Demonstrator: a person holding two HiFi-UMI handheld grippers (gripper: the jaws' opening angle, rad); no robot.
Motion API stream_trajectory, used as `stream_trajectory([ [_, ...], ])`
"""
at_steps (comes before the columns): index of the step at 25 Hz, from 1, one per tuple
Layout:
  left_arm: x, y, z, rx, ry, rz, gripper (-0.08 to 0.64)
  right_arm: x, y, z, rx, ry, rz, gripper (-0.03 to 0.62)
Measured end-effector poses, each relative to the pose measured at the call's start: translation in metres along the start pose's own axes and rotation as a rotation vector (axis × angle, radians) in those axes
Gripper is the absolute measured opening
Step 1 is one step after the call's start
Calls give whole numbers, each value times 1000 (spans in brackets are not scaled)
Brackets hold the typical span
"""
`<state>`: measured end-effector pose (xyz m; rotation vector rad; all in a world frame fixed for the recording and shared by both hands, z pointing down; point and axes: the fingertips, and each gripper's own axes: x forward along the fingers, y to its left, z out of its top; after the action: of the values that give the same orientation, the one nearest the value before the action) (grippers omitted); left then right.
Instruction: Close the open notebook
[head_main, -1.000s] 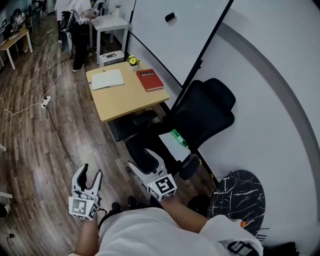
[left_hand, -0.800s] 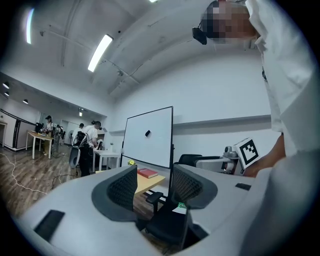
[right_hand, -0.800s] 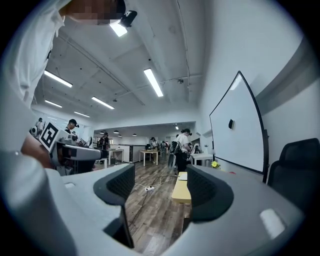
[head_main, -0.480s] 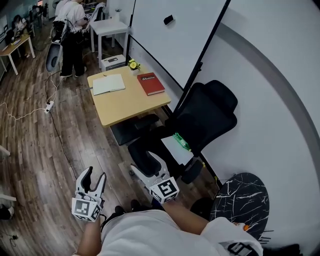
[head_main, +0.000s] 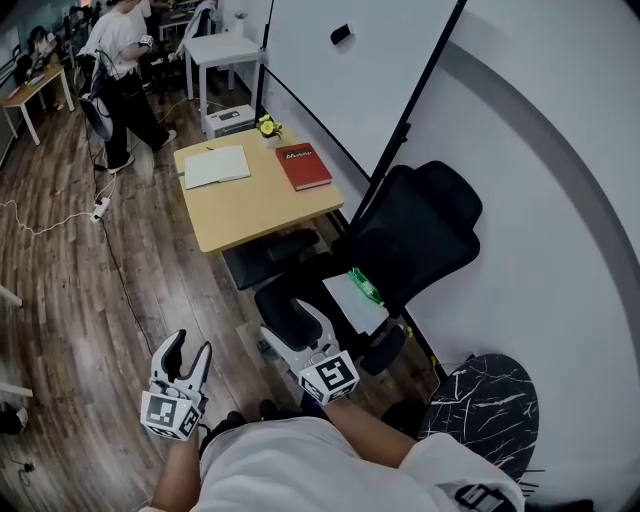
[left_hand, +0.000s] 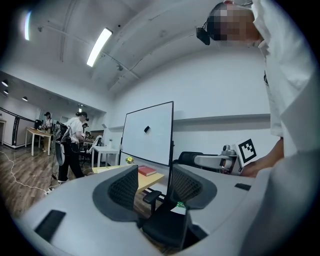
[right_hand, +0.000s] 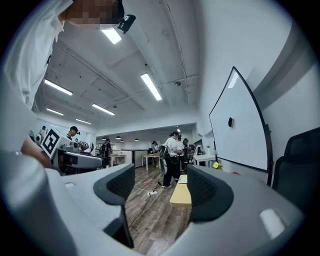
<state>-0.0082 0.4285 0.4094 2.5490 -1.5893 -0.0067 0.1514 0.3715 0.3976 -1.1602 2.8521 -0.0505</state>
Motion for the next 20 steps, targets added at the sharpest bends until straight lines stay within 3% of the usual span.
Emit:
stream_trajectory([
  [11, 42, 2, -5, -26, 23, -26, 201, 20, -23, -26, 31, 50, 12, 329],
  [20, 110, 48, -18, -91, 39, -77, 195, 79, -70, -47, 36, 97, -24, 330],
])
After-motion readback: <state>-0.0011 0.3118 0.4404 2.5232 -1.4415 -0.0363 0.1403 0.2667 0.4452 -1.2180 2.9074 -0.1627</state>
